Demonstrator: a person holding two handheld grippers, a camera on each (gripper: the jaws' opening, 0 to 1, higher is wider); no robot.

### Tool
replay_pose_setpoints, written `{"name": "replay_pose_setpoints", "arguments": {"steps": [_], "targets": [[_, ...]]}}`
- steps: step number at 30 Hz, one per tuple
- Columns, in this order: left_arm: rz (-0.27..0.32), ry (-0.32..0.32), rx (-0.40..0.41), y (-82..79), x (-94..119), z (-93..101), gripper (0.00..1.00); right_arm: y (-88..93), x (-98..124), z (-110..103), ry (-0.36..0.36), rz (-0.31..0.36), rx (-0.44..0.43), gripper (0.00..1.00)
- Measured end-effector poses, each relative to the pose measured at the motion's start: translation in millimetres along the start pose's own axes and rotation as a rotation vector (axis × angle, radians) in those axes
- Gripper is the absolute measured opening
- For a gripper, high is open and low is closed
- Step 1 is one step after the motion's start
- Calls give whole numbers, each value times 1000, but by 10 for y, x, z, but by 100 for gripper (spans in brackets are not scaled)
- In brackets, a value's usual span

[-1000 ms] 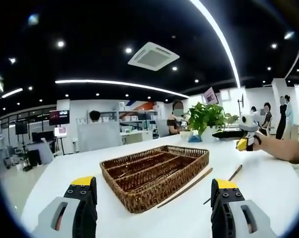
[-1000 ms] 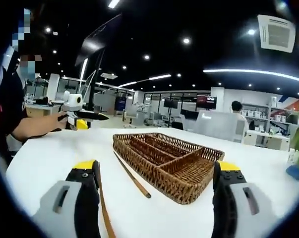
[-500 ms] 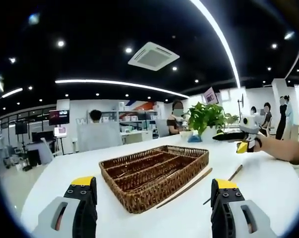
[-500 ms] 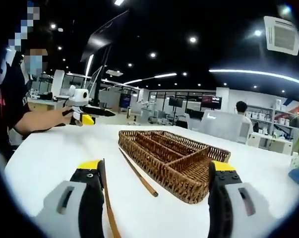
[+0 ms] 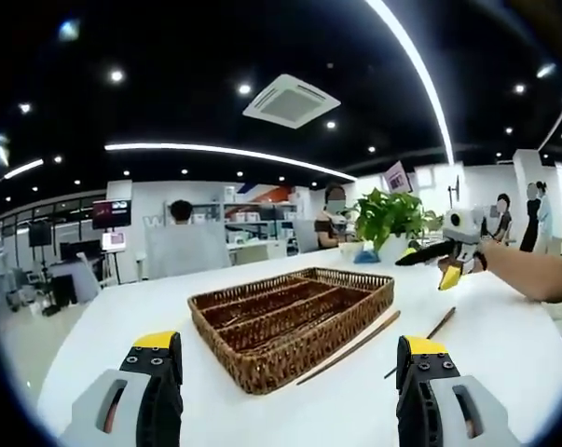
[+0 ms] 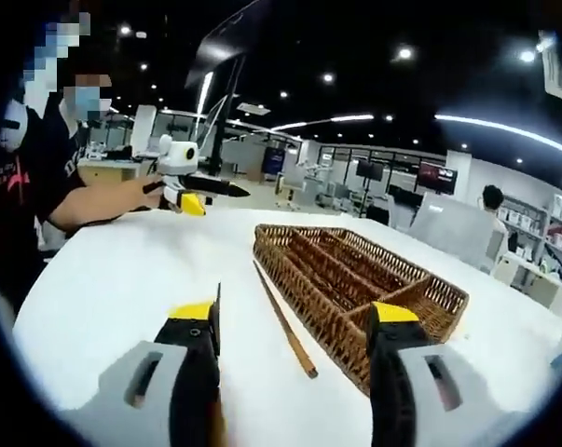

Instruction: Arrange the knives, forks, and spoons in their matching storage slots by inserting each utensil handle-first until every utensil is classified and aligned in the correct compartment

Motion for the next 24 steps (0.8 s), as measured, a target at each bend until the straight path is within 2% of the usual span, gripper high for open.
{"name": "replay_pose_setpoints", "arguments": {"steps": [1,3,5,7,9,10,11,12,14,16,19,24], "targets": [[2,1,-2,-5,0,1,100,-118,19,41,8,74,-23,57],[6,5,0,-10,-3,5,100,-212,30,0,-17,119,12,60],[8,7,5,-10,-5,-6,100,-168,-17,-58,-5,74,53,58],[5,6,9,1,-11,-13,100,13,-115,-98,-7,-12,95,56],[2,7,8,1,-13,-11,100,250,-197,-121,-45,-124,92,44],[5,8,6,-6,-14,-6,100,359,-218,-137,-78,-164,58,38],[11,10,8,-17,-14,-2,100,394,-234,-130,-87,-157,36,33],[15,12,9,-21,-15,2,100,431,-242,-72,-77,-141,21,33],[11,12,10,-8,-18,-4,100,494,-247,5,-71,-115,-59,38],[5,7,13,12,-22,-25,100,550,-234,94,-56,-109,-49,38],[8,-1,14,0,-7,-46,100,578,-259,127,-49,-99,-65,29],[13,-3,14,-2,-8,-44,100,643,-385,109,-110,-171,-48,32]]}}
Point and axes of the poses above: the point that each gripper's makers call its tool centre point, and the gripper's own axes: x roughly backward along the fingers, z roughly to its right, y roughly out of its underside, the point moved 9 cm from there along x, roughly backward along the fingers, and after that the axes turned 4 degrees about x, right-handed, at the moved point
